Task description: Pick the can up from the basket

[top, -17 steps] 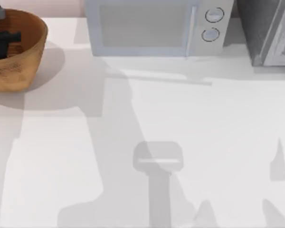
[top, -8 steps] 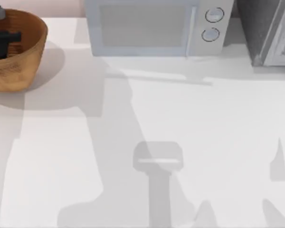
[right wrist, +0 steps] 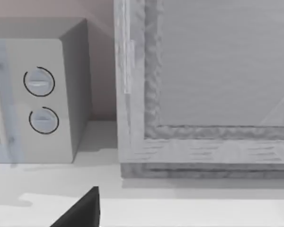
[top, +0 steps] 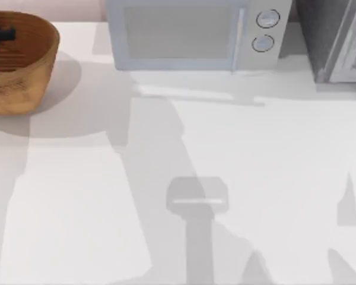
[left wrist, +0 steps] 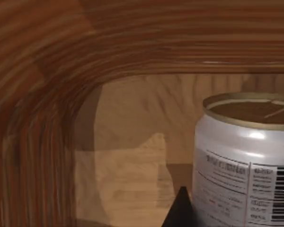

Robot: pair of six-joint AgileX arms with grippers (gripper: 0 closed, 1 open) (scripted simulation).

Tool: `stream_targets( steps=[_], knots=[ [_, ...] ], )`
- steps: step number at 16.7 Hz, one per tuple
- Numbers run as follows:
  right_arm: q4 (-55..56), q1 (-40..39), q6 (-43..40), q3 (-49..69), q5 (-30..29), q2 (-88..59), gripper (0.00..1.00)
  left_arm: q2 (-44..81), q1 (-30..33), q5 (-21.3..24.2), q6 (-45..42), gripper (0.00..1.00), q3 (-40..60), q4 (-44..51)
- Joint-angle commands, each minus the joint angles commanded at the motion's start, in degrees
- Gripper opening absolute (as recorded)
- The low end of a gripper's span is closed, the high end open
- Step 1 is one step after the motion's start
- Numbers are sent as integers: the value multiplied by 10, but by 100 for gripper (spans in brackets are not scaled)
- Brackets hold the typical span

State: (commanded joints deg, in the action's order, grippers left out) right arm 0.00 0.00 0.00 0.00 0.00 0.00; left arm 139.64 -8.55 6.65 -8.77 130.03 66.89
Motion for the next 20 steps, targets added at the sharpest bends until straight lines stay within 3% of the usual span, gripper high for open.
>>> stream_targets(
  steps=[5,15,20],
  knots=[
    [0,0,0,0,0,0,100,-233,-15,-26,-13,0,-227,-146],
    [0,0,0,0,0,0,100,-938,10,-65,13,0,-886,-482],
    [0,0,0,0,0,0,100,-1228,48,-70,51,0,-1153,-605]
  ],
)
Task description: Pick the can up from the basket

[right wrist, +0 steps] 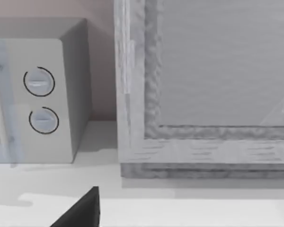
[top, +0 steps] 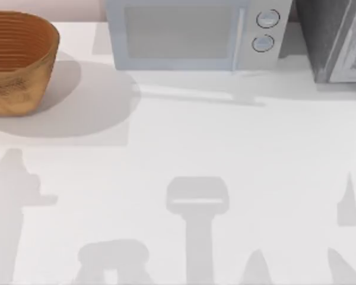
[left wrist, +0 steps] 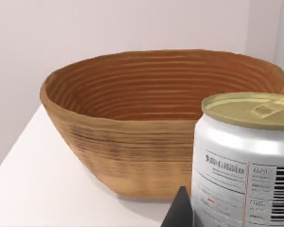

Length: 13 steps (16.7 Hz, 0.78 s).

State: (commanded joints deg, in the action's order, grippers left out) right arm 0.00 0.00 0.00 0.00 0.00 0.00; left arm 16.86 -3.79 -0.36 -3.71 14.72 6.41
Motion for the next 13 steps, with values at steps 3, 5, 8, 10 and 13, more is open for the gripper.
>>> stream_targets(
  steps=[3,5,8,10,13],
  knots=[
    [0,0,0,0,0,0,100,-108,22,1,22,0,-97,-44],
    [0,0,0,0,0,0,100,-151,33,3,32,0,-133,-59],
    [0,0,0,0,0,0,100,-169,38,4,37,0,-147,-64],
    [0,0,0,0,0,0,100,-169,38,4,37,0,-147,-64],
    [0,0,0,0,0,0,100,-166,36,3,36,0,-147,-63]
  ],
)
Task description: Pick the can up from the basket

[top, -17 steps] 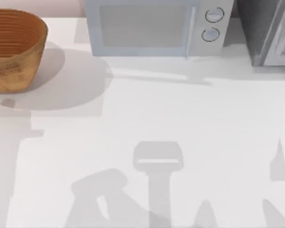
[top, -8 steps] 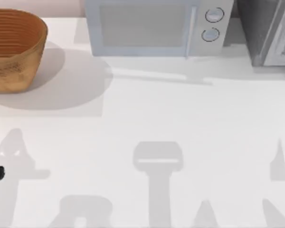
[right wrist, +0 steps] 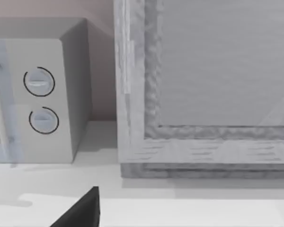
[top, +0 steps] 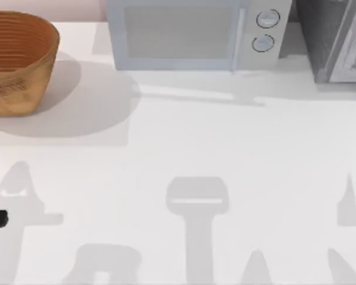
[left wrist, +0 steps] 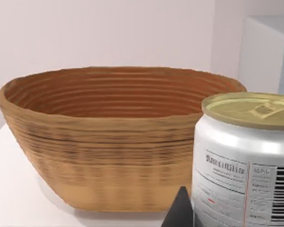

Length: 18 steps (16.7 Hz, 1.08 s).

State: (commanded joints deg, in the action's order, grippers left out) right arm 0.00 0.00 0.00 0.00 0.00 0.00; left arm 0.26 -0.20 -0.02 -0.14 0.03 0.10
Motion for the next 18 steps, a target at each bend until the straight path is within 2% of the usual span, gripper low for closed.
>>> stream_targets(
  steps=[3,5,18],
  knots=[
    [0,0,0,0,0,0,100,23,2,12,1,0,15,-23],
    [0,0,0,0,0,0,100,70,8,36,3,0,43,-62],
    [0,0,0,0,0,0,100,468,46,252,6,0,255,-353]
  ],
)
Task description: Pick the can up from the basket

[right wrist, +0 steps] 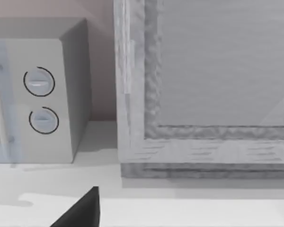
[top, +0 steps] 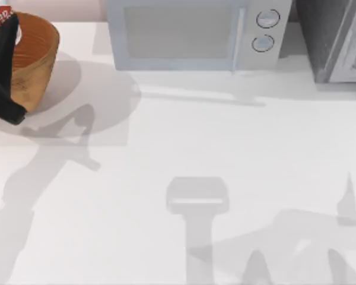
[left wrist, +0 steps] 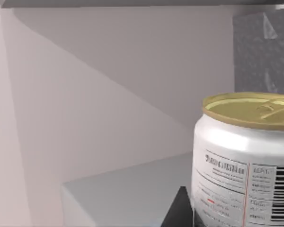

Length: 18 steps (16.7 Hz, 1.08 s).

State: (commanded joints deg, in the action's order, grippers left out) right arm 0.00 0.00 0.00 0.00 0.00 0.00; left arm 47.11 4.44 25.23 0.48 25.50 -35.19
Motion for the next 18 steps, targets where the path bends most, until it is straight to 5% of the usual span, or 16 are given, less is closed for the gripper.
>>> stream_targets(
  steps=[18],
  knots=[
    [0,0,0,0,0,0,100,490,39,268,-14,0,213,-282]
  ],
)
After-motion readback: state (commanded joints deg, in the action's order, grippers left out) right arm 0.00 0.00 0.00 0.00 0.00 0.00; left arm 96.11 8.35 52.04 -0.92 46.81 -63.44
